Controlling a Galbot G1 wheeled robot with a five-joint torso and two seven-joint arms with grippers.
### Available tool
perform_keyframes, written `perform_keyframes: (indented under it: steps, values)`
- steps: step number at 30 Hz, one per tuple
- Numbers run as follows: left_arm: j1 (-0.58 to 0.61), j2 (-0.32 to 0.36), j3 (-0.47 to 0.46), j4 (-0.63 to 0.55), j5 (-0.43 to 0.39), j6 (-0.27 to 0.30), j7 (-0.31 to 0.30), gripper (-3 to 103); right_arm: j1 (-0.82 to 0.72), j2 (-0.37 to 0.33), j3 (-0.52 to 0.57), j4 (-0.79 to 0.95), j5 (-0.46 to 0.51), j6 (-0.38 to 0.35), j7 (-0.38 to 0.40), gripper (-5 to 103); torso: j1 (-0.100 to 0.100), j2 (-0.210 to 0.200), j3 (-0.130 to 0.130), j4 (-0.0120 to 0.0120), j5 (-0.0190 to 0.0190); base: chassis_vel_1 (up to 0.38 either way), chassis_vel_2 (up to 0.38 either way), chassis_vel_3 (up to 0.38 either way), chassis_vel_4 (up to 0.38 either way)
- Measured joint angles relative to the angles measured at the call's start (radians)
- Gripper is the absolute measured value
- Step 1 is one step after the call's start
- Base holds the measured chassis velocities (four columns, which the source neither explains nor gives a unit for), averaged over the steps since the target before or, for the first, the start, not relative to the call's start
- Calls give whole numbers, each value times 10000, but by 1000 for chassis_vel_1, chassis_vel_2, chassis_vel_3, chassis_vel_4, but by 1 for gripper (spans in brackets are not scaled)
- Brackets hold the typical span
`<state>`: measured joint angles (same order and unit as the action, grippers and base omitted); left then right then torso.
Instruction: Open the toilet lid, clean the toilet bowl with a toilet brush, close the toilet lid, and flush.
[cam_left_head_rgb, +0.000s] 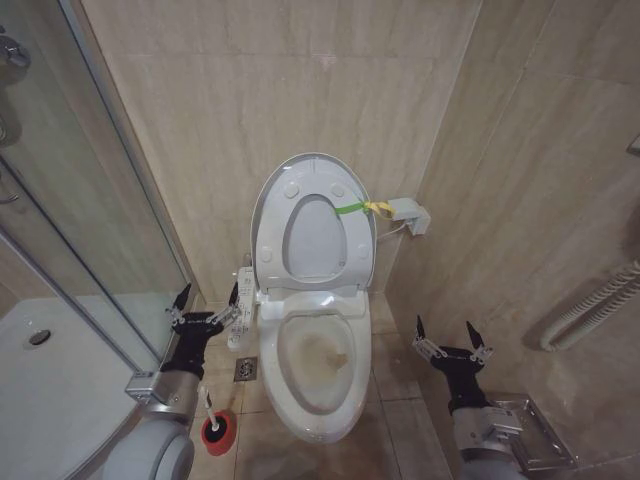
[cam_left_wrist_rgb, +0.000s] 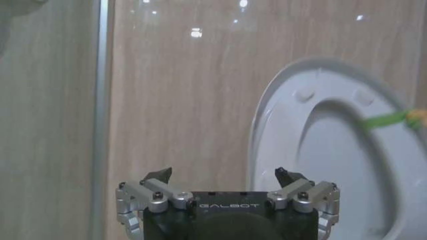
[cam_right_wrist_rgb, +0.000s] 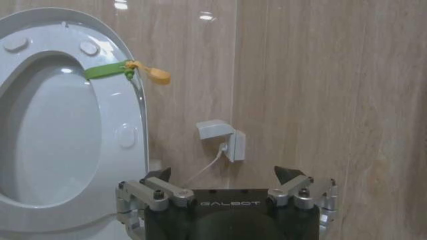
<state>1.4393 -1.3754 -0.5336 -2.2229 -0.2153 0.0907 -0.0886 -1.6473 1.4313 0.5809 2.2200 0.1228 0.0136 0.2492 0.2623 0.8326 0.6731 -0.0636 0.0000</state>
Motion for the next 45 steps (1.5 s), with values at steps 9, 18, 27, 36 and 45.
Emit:
perform_keyframes:
  steps: [9, 18, 27, 36, 45]
  values:
    - [-70, 121, -157, 1672, -82, -1374, -201, 100, 0, 0, 0, 1, 0, 0, 0, 100, 0, 0, 0, 0, -2, 0, 0, 0, 0]
    - [28, -113, -113, 1820, -116, -1793, -206, 100, 0, 0, 0, 0, 0, 0, 0, 100, 0, 0, 0, -1, 1, 0, 0, 0, 0]
    - [918, -392, 155, 2632, 481, -2130, -465, 100, 0, 0, 0, 1, 0, 0, 0, 100, 0, 0, 0, 0, 0, 0, 0, 0, 0]
    - [1026, -716, 189, 4003, 758, -2425, -834, 100, 0, 0, 0, 1, 0, 0, 0, 100, 0, 0, 0, 0, 0, 0, 0, 0, 0]
    - [386, -692, 240, 5616, 385, -2652, -803, 100, 0, 0, 0, 1, 0, 0, 0, 100, 0, 0, 0, -1, 0, 0, 0, 0, 0]
